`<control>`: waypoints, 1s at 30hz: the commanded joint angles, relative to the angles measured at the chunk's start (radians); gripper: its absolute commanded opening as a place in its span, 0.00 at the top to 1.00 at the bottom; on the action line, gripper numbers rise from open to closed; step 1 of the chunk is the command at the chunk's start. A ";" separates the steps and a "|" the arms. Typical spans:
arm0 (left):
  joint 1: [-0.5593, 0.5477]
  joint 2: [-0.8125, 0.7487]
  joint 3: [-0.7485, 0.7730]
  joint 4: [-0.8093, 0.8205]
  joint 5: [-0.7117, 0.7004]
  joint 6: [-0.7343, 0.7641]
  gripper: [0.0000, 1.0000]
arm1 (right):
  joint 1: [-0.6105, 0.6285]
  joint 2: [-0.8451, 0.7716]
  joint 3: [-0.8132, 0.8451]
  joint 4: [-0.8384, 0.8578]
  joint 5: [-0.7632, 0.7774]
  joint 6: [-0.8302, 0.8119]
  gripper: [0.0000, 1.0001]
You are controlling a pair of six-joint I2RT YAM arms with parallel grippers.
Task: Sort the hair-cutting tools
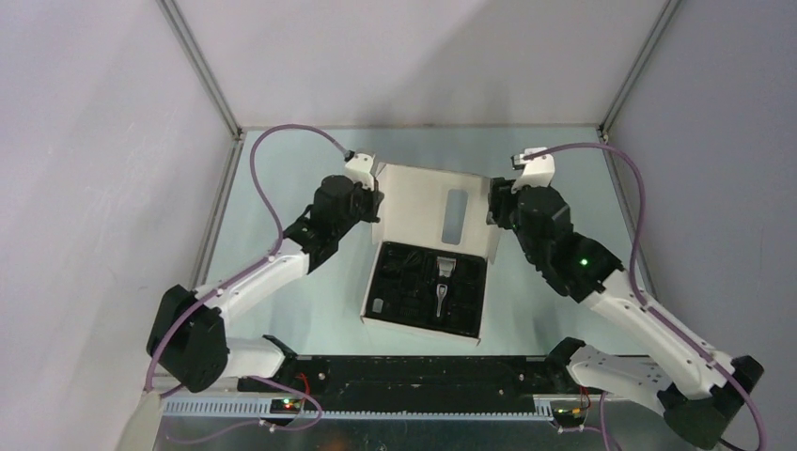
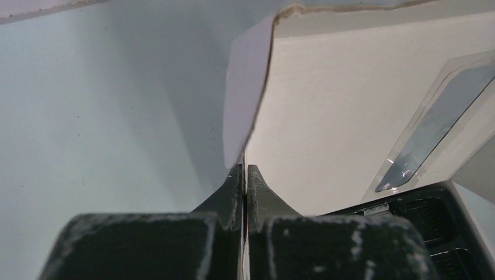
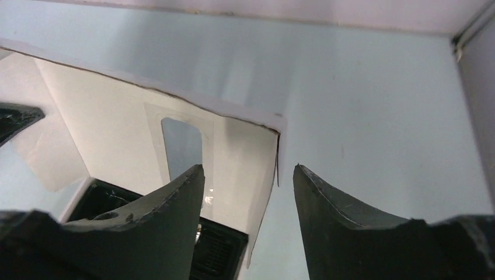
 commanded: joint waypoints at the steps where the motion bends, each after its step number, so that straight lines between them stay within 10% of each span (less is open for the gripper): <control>1: -0.009 -0.065 -0.024 0.097 -0.042 0.059 1.00 | 0.033 -0.057 0.069 0.008 -0.101 -0.293 0.37; 20: -0.027 -0.109 -0.057 0.097 -0.059 0.061 1.00 | 0.080 0.238 0.212 0.150 -0.162 -0.985 0.42; 30: -0.030 -0.140 -0.049 0.052 -0.073 0.038 0.82 | 0.201 0.202 0.250 0.008 -0.148 -1.047 1.00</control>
